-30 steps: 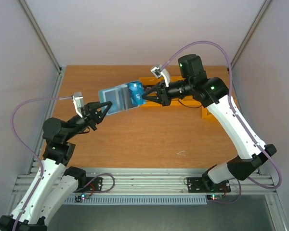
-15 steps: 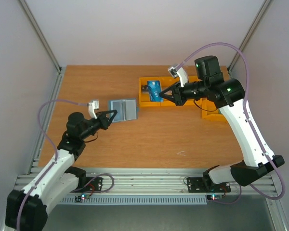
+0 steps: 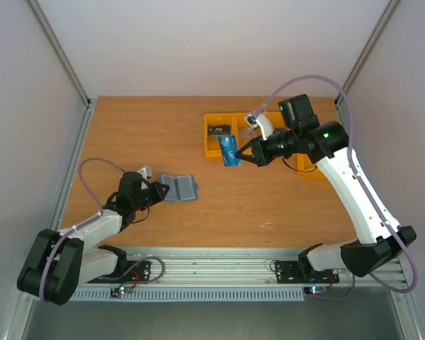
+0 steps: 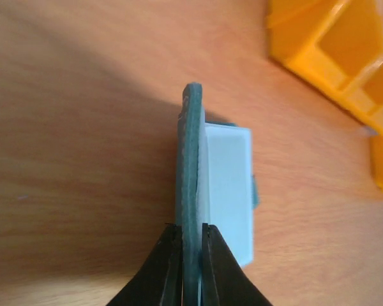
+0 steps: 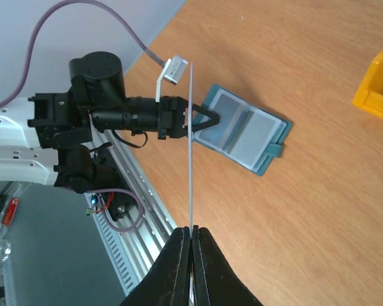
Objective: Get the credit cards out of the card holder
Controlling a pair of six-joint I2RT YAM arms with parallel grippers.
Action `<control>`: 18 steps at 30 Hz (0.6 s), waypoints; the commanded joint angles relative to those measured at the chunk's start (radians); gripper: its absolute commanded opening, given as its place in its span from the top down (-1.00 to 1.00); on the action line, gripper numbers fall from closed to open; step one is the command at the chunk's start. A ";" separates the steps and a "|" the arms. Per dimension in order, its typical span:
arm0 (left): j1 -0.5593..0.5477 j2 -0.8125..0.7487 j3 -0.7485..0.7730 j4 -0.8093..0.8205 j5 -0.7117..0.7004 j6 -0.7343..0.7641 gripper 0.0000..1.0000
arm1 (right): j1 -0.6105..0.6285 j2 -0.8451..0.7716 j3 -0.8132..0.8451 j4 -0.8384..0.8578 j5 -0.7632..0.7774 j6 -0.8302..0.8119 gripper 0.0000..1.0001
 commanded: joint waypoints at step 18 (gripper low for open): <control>0.065 -0.312 0.225 -0.284 -0.359 0.389 -0.49 | 0.211 0.101 0.181 -0.136 0.211 -0.159 0.98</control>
